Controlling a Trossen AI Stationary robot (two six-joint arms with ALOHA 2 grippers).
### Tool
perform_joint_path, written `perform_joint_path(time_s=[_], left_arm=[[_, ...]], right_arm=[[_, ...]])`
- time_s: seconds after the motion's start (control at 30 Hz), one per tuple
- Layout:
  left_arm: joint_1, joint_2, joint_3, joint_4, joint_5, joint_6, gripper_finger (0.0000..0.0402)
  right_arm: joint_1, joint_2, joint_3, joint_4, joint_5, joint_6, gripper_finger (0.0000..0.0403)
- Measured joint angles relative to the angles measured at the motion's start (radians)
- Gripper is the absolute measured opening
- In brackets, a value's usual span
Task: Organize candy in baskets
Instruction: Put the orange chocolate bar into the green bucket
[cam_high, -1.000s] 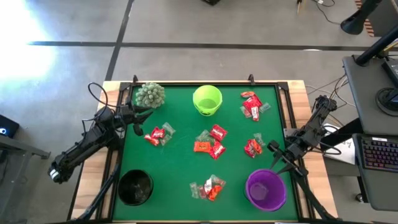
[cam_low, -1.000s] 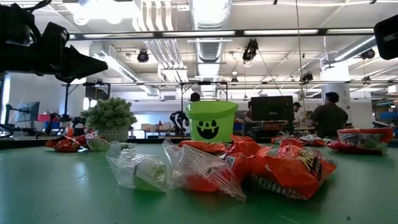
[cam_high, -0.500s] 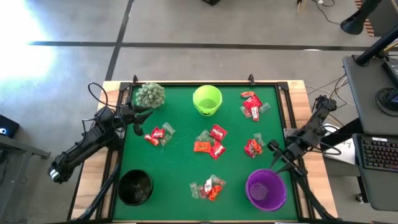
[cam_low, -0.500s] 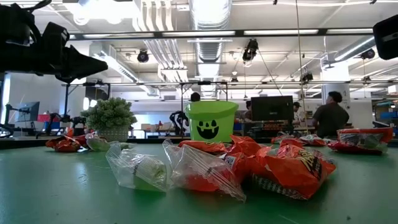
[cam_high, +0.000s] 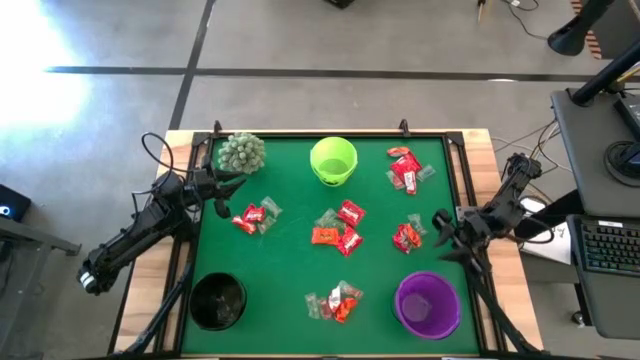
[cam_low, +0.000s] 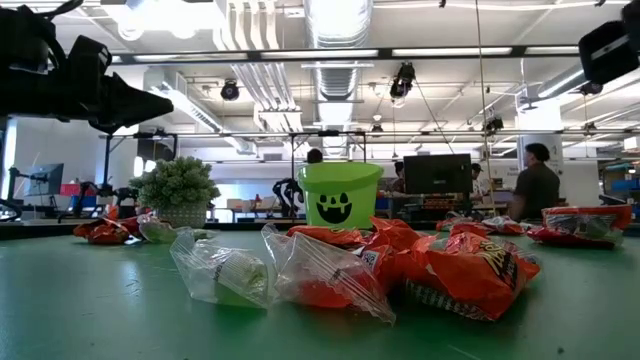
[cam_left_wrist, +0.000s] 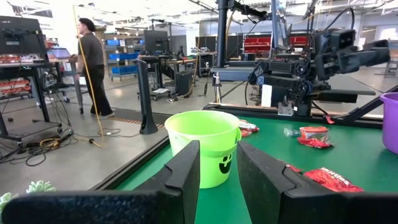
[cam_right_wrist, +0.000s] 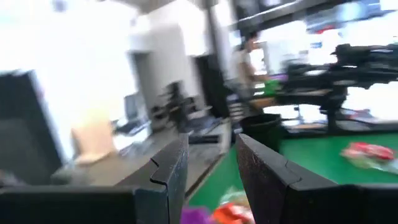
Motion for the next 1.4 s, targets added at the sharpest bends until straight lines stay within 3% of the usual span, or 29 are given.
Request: perform_joint_path(time_s=[0.47,0.77,1.4], left_arm=[[0.000,0.000,0.000,0.000,0.000,0.000,0.0089],[0.000,0.000,0.000,0.000,0.000,0.000,0.0089],[0.000,0.000,0.000,0.015,-0.003,0.000,0.0089]], right_arm=[[0.000,0.000,0.000,0.057,0.043,0.164,0.0128],[-0.001,0.000,0.000,0.057,0.059,0.134,0.0128],[-0.002,0.000,0.000,0.056,0.639,0.135,0.0128]])
